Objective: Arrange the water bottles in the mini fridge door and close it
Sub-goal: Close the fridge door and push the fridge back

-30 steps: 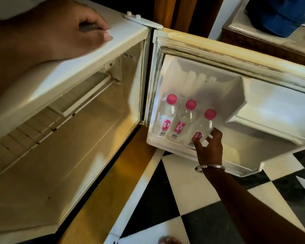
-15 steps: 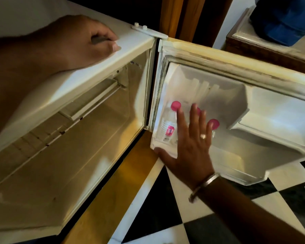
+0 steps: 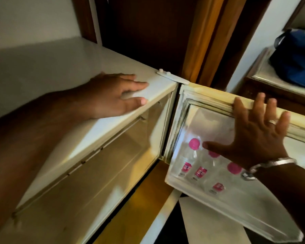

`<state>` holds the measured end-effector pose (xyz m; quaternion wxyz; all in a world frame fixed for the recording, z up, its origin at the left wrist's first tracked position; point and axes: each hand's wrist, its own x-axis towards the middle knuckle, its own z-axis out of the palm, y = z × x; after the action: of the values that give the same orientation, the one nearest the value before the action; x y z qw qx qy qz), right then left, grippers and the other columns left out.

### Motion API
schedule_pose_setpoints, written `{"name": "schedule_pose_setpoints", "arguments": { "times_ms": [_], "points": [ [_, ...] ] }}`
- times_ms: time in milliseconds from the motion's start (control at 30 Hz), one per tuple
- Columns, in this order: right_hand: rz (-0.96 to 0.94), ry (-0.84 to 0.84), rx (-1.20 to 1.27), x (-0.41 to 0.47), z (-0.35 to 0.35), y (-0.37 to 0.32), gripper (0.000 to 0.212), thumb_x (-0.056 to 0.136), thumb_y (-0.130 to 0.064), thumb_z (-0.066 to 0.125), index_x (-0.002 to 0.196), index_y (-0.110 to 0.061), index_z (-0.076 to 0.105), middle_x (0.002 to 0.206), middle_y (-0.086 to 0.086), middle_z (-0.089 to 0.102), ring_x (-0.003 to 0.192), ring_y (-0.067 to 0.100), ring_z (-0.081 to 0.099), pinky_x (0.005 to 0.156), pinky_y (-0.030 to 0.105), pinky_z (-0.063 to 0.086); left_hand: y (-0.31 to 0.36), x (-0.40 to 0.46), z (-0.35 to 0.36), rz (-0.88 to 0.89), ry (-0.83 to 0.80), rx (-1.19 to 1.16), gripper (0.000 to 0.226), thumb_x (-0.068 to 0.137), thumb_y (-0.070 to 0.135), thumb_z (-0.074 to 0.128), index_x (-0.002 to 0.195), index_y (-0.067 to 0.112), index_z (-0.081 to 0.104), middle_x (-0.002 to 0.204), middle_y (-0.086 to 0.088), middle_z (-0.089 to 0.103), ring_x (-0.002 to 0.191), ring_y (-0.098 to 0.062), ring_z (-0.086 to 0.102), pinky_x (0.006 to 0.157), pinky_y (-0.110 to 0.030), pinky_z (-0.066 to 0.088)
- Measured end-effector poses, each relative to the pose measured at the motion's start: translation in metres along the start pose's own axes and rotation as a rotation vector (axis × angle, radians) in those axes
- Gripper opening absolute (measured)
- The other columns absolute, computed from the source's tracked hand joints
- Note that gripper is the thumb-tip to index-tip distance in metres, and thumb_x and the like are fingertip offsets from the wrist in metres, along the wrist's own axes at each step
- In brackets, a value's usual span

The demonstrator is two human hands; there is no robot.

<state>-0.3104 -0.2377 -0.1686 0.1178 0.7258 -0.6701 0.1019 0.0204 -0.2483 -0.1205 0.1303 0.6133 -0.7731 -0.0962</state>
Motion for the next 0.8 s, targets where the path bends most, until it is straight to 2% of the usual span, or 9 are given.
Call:
{"name": "schedule_pose_setpoints", "arguments": {
  "times_ms": [167, 233, 333, 400, 467, 600, 700, 733, 800],
  "points": [
    [-0.056, -0.034, -0.081, 0.014, 0.0, 0.016, 0.126, 0.043, -0.093, 0.054, 0.145, -0.022, 0.03, 0.151, 0.029, 0.026, 0.141, 0.051, 0.014, 0.112, 0.068, 0.001, -0.003, 0.0, 0.0, 0.02, -0.067, 0.089, 0.081, 0.079, 0.084, 0.022, 0.155, 0.055, 0.019, 0.172, 0.011, 0.011, 0.158, -0.011, 0.006, 0.125, -0.046, 0.003],
    [-0.075, -0.078, -0.095, 0.019, -0.003, 0.023, 0.121, 0.044, -0.091, 0.052, 0.143, -0.025, 0.032, 0.147, 0.028, 0.032, 0.139, 0.05, 0.017, 0.109, 0.072, 0.01, -0.002, 0.001, 0.0, 0.024, -0.086, 0.123, 0.076, 0.084, 0.081, 0.021, 0.155, 0.055, 0.016, 0.172, 0.011, 0.009, 0.158, -0.012, 0.004, 0.124, -0.044, 0.003],
    [-0.107, -0.112, -0.059, 0.021, -0.008, 0.033, 0.119, 0.045, -0.091, 0.048, 0.143, -0.027, 0.031, 0.145, 0.026, 0.034, 0.137, 0.047, 0.019, 0.103, 0.074, 0.022, 0.007, -0.003, -0.004, -0.008, -0.052, 0.084, 0.073, 0.087, 0.077, 0.028, 0.155, 0.051, 0.025, 0.171, 0.006, 0.018, 0.158, -0.015, 0.011, 0.125, -0.044, 0.008],
    [-0.186, -0.174, -0.004, 0.022, -0.011, 0.043, 0.119, 0.047, -0.09, 0.046, 0.144, -0.024, 0.031, 0.144, 0.025, 0.031, 0.135, 0.048, 0.02, 0.102, 0.073, 0.024, 0.013, -0.004, -0.006, -0.055, -0.032, 0.072, 0.073, 0.088, 0.073, 0.035, 0.155, 0.043, 0.035, 0.169, 0.0, 0.026, 0.158, -0.021, 0.019, 0.125, -0.046, 0.014],
    [-0.221, -0.239, 0.016, 0.017, -0.013, 0.053, 0.119, 0.048, -0.089, 0.046, 0.146, -0.023, 0.03, 0.146, 0.024, 0.028, 0.136, 0.05, 0.019, 0.103, 0.072, 0.023, 0.02, -0.004, -0.004, -0.081, -0.05, 0.098, 0.071, 0.092, 0.068, 0.035, 0.156, 0.037, 0.036, 0.169, -0.005, 0.027, 0.158, -0.026, 0.02, 0.125, -0.048, 0.016],
    [-0.27, -0.364, 0.024, 0.007, -0.036, 0.064, 0.12, 0.05, -0.079, 0.058, 0.149, -0.021, 0.027, 0.152, 0.022, 0.03, 0.141, 0.05, 0.013, 0.104, 0.073, 0.018, 0.032, -0.031, -0.009, -0.183, -0.132, 0.198, 0.064, 0.102, 0.055, 0.029, 0.161, 0.029, 0.029, 0.17, -0.009, 0.022, 0.158, -0.03, 0.018, 0.125, -0.048, 0.015],
    [-0.382, -0.454, -0.064, 0.007, -0.067, 0.067, 0.118, 0.052, -0.076, 0.06, 0.148, -0.014, 0.033, 0.152, 0.021, 0.035, 0.14, 0.049, 0.022, 0.109, 0.071, 0.003, 0.037, -0.078, -0.018, -0.271, -0.068, 0.269, 0.059, 0.104, 0.045, 0.034, 0.156, 0.018, 0.041, 0.162, -0.02, 0.039, 0.149, -0.04, 0.037, 0.117, -0.056, 0.031],
    [-0.411, -0.498, -0.072, 0.008, -0.075, 0.064, 0.118, 0.052, -0.075, 0.065, 0.147, -0.012, 0.035, 0.152, 0.021, 0.035, 0.139, 0.049, 0.026, 0.111, 0.069, -0.002, 0.039, -0.099, -0.017, -0.336, -0.033, 0.3, 0.057, 0.104, 0.042, 0.036, 0.155, 0.016, 0.043, 0.16, -0.022, 0.041, 0.146, -0.043, 0.041, 0.115, -0.058, 0.032],
    [-0.435, -0.578, -0.078, 0.013, -0.089, 0.062, 0.122, 0.049, -0.074, 0.073, 0.147, -0.009, 0.037, 0.152, 0.021, 0.035, 0.137, 0.048, 0.031, 0.11, 0.065, -0.007, 0.052, -0.135, -0.012, -0.481, -0.023, 0.324, 0.058, 0.105, 0.042, 0.031, 0.158, 0.02, 0.037, 0.164, -0.02, 0.034, 0.149, -0.041, 0.037, 0.117, -0.058, 0.028]
  ]
}}
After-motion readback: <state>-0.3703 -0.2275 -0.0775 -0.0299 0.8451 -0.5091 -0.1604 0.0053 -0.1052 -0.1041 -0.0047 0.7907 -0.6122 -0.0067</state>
